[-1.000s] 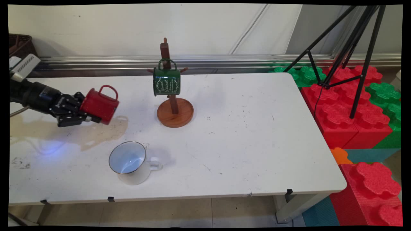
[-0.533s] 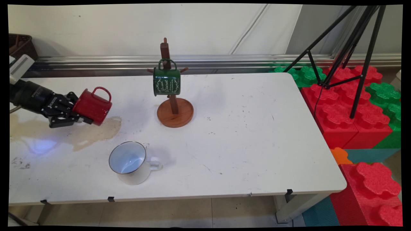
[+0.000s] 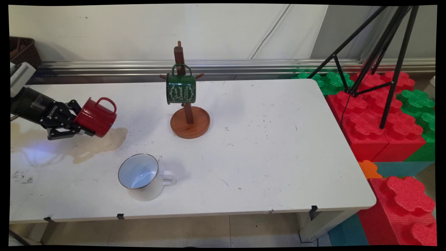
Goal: Place the picked object on the table
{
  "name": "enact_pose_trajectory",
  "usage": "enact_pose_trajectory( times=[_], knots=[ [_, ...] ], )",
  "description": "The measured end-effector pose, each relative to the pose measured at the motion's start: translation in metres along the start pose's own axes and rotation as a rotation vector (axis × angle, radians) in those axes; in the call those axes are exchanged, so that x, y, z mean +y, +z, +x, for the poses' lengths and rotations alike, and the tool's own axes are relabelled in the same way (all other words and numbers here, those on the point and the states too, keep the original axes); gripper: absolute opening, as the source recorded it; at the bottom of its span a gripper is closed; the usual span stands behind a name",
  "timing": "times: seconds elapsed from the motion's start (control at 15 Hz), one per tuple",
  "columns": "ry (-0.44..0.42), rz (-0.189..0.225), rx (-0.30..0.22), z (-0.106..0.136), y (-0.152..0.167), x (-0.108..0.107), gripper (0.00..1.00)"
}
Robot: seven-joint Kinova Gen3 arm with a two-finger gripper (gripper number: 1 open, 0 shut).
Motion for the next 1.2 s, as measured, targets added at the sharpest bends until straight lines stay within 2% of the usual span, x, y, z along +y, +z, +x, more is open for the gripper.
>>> enact_pose_trajectory(
  times=[0.67, 1.2],
  knots=[
    [0.127, -0.036, -0.149, 0.006, 0.018, 0.005, 0.00],
    [0.192, -0.052, -0.212, 0.011, 0.037, 0.002, 0.00]
  ],
)
